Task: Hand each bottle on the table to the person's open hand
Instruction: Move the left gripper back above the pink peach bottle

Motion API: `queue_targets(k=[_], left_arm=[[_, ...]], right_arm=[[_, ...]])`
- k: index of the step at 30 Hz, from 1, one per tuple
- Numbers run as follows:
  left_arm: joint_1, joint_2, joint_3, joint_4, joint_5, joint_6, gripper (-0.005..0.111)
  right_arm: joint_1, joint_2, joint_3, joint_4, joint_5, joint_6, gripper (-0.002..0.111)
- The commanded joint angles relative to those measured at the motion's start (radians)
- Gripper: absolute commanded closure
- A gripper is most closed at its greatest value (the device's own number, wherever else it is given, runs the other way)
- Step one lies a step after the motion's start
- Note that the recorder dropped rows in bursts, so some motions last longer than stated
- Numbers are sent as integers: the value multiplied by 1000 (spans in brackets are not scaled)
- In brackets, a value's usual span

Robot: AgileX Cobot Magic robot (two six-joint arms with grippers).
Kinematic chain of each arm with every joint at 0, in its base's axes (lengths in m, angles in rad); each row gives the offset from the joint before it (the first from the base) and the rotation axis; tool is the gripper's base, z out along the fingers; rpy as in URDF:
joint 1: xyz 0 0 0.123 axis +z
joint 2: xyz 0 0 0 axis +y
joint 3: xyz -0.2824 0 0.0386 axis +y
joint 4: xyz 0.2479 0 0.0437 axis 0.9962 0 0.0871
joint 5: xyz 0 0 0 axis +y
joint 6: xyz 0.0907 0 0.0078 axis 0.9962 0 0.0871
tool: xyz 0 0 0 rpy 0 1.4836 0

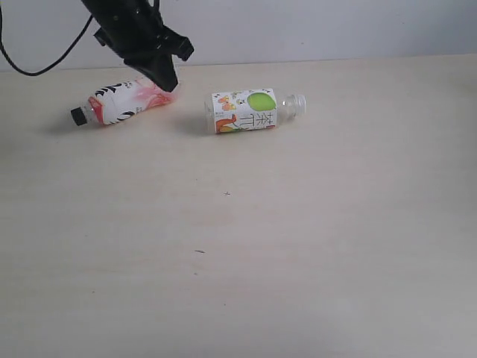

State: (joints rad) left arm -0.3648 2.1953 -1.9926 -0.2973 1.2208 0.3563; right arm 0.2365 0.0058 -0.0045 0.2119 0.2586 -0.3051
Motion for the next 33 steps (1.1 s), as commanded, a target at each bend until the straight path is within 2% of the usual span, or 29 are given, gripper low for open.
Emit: queue_targets(k=[1,5,11,19,24,33], left_arm=[[-1,-26,82,96,-74,-38,106],[1,-70,171,196,-178,-51,106],[17,-163,254,198,-249,-54,106],[17,-262,347,241,-241,-50,106],[17,-326,400,251,-294,-50,106],[17,-338,411,251,-273,-50,106]], right_arm=[[-4,-6,5,-1,-13,-4,108],[-4,-6,5,-1,-13,-4,108],[-4,-6,5,-1,-13,-4,108],[-4,-6,5,-1,-13,-4,108],[-4,-6,5,-1,-13,-4,108],[-4,-6,5,-1,-13,-4,108]])
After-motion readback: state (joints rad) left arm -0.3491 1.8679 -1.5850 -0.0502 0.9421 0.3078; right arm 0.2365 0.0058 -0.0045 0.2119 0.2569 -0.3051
